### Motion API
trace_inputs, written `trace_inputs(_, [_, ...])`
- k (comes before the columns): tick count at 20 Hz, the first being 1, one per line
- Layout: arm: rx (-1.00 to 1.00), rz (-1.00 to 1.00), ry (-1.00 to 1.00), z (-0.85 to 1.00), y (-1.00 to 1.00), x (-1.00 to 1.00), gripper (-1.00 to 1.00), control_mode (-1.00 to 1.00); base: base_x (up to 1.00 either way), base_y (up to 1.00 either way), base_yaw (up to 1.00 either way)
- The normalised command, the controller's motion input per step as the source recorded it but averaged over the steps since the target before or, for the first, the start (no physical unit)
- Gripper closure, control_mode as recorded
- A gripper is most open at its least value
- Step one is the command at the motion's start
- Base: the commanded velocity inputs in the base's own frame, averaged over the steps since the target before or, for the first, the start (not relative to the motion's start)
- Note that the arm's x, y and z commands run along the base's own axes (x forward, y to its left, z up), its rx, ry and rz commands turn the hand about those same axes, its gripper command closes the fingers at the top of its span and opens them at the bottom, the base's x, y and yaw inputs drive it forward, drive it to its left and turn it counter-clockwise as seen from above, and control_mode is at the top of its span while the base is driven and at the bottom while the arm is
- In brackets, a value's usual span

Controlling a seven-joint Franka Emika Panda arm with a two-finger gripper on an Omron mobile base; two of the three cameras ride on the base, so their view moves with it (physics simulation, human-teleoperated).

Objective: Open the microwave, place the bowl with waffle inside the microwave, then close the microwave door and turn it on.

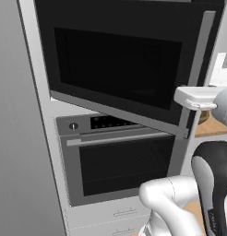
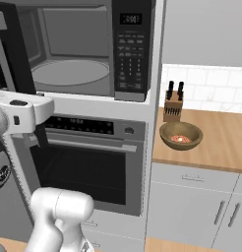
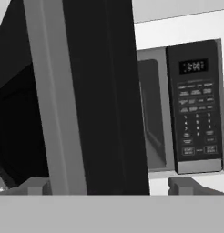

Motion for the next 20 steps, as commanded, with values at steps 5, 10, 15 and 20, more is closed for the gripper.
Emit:
trace_inputs(5, [0.04, 0.17, 0.02, 0.01, -0.04, -0.1, -1.0, -1.0, 0.0, 0.0, 0.0])
trace_inputs(10, [-0.05, 0.05, -0.03, 0.0, 0.51, -0.34, -1.0, -1.0, 0.0, 0.0, 0.0])
trace_inputs(15, [-0.02, 0.09, -0.01, 0.0, 0.09, -0.26, -1.0, -1.0, 0.0, 0.0, 0.0])
trace_inputs(20, [0.09, 0.31, 0.0, -0.03, -1.0, -0.04, -1.0, -1.0, 0.0, 0.0, 0.0])
